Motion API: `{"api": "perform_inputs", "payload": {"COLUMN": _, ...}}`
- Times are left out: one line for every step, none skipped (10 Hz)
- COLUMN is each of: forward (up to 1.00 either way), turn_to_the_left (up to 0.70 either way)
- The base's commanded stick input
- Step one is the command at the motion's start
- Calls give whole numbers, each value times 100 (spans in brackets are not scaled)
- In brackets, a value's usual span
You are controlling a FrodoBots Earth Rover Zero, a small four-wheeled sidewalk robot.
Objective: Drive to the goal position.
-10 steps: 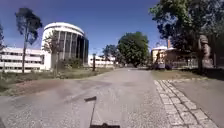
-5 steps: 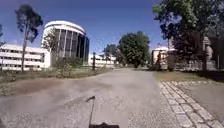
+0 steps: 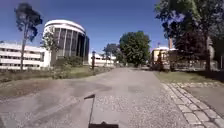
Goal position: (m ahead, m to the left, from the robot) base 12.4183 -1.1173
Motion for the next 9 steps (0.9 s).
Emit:
{"api": "perform_inputs", "payload": {"forward": 60, "turn_to_the_left": 0}}
{"api": "perform_inputs", "payload": {"forward": 60, "turn_to_the_left": 0}}
{"api": "perform_inputs", "payload": {"forward": 60, "turn_to_the_left": -1}}
{"api": "perform_inputs", "payload": {"forward": 60, "turn_to_the_left": -5}}
{"api": "perform_inputs", "payload": {"forward": 60, "turn_to_the_left": -15}}
{"api": "perform_inputs", "payload": {"forward": 60, "turn_to_the_left": -15}}
{"api": "perform_inputs", "payload": {"forward": 60, "turn_to_the_left": -15}}
{"api": "perform_inputs", "payload": {"forward": 60, "turn_to_the_left": -15}}
{"api": "perform_inputs", "payload": {"forward": 60, "turn_to_the_left": -15}}
